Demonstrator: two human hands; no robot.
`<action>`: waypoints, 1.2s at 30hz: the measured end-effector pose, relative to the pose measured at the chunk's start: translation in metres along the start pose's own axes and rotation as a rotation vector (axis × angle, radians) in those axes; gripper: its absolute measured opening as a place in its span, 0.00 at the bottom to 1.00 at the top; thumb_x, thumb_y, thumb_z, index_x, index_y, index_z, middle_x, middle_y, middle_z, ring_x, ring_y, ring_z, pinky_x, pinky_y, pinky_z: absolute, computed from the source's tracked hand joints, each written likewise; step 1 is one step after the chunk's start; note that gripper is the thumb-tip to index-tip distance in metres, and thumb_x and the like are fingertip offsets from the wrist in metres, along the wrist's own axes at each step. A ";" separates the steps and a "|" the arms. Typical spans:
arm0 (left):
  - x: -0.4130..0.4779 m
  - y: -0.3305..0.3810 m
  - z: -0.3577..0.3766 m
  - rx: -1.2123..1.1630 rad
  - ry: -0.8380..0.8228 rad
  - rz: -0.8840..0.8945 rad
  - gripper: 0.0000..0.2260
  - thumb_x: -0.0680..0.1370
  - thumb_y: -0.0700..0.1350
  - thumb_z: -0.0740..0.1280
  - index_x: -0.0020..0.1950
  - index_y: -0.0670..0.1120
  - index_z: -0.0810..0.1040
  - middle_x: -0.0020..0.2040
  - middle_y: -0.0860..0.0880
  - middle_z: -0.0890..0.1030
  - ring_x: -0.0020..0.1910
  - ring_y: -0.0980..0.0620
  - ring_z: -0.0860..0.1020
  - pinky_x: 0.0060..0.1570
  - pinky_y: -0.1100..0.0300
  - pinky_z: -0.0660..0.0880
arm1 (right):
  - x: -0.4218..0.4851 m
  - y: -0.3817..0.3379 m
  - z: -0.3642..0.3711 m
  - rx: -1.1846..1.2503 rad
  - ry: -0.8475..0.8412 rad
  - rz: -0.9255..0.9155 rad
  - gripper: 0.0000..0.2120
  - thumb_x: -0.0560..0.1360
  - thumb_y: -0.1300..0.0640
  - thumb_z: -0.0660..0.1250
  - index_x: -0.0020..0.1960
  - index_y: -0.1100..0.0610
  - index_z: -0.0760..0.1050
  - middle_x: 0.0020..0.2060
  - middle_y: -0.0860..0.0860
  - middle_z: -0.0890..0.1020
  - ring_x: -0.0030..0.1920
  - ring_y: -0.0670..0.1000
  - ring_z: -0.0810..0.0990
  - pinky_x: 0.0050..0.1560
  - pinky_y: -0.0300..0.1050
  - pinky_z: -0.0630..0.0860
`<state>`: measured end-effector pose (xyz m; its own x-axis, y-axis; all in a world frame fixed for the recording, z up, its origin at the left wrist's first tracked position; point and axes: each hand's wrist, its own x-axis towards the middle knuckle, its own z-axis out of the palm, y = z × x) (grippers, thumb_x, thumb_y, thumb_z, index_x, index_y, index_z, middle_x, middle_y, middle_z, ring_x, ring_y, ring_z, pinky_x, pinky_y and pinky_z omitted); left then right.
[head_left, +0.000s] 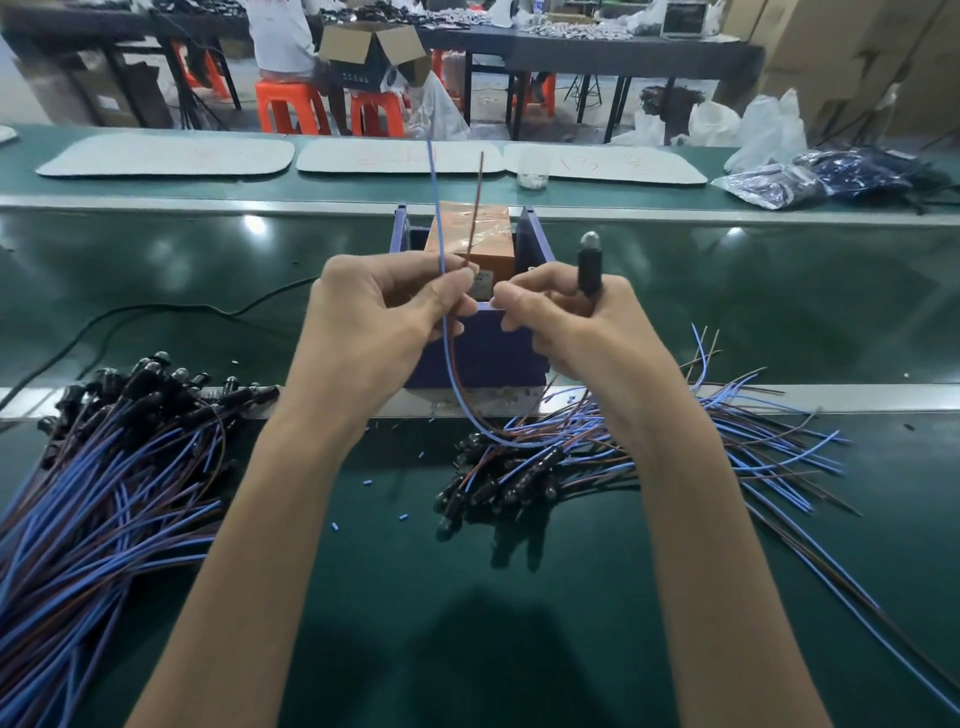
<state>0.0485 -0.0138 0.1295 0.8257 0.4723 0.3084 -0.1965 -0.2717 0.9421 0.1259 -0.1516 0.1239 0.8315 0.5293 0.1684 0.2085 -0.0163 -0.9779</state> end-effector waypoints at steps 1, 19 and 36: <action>0.000 0.000 0.001 0.007 -0.032 -0.008 0.06 0.76 0.39 0.70 0.43 0.49 0.82 0.32 0.54 0.84 0.34 0.60 0.82 0.37 0.69 0.77 | 0.000 0.000 -0.002 0.011 0.024 0.005 0.04 0.75 0.56 0.70 0.42 0.55 0.80 0.29 0.45 0.80 0.24 0.39 0.71 0.25 0.26 0.63; -0.006 -0.009 0.013 0.239 -0.203 0.044 0.09 0.74 0.41 0.73 0.42 0.57 0.84 0.35 0.53 0.85 0.38 0.55 0.84 0.46 0.56 0.82 | 0.003 0.009 -0.008 -0.183 0.041 0.106 0.08 0.74 0.53 0.72 0.41 0.57 0.82 0.30 0.47 0.79 0.29 0.38 0.71 0.32 0.29 0.65; 0.005 -0.004 -0.008 0.370 0.087 0.110 0.23 0.76 0.40 0.70 0.71 0.52 0.72 0.42 0.58 0.81 0.31 0.64 0.81 0.39 0.77 0.72 | 0.006 0.001 -0.010 0.096 0.194 0.116 0.09 0.77 0.65 0.59 0.41 0.55 0.72 0.36 0.49 0.85 0.35 0.46 0.85 0.43 0.39 0.71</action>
<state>0.0491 -0.0037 0.1278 0.7594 0.4882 0.4301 -0.0648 -0.6010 0.7966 0.1365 -0.1572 0.1249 0.9324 0.3554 0.0654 0.0631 0.0182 -0.9978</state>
